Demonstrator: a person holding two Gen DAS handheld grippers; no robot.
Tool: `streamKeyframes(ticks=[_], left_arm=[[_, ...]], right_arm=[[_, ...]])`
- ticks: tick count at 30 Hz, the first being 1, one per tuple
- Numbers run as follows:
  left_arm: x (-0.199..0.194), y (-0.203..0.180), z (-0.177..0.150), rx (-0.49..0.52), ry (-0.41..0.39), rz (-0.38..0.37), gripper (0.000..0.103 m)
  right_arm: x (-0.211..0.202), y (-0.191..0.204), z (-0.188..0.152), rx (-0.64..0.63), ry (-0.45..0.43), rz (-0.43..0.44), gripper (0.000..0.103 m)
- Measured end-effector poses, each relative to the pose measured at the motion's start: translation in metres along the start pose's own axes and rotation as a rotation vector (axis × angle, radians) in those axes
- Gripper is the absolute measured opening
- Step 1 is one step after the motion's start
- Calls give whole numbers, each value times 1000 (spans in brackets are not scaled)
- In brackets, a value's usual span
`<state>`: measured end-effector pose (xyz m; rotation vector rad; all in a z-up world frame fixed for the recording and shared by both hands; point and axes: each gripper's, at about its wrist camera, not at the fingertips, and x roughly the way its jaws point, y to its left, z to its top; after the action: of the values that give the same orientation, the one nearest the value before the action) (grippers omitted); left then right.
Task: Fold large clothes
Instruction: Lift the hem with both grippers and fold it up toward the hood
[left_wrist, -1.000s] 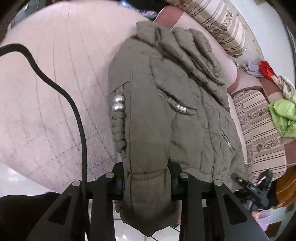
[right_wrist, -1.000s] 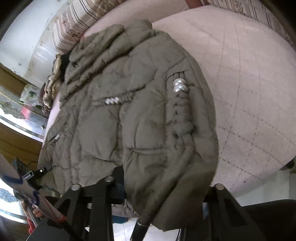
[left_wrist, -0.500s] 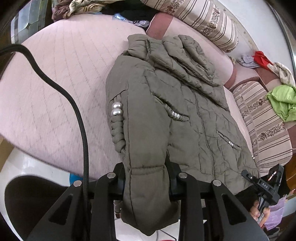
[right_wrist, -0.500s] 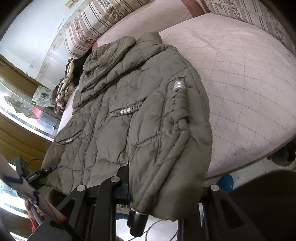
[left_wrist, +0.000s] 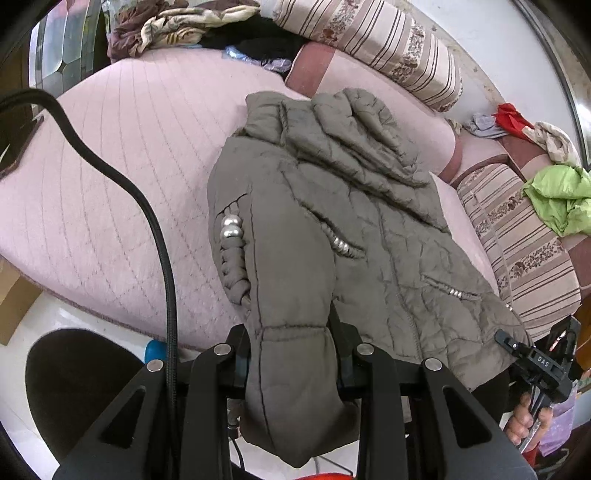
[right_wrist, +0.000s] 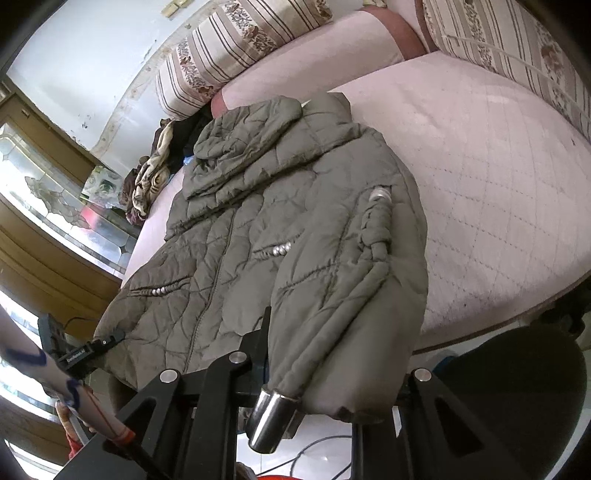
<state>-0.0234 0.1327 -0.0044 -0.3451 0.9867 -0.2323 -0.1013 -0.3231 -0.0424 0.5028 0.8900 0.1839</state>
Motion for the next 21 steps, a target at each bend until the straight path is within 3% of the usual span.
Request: streamKeyframes(ticks=[10,21], left_arm=[[-21,-28,41,84,-120,24,28],[-26,-62,108,149,-234,48,29]], right_arm=[[-12,24,39,-66,-67,26,20],[-16,73,102,-162,-164,19,20]])
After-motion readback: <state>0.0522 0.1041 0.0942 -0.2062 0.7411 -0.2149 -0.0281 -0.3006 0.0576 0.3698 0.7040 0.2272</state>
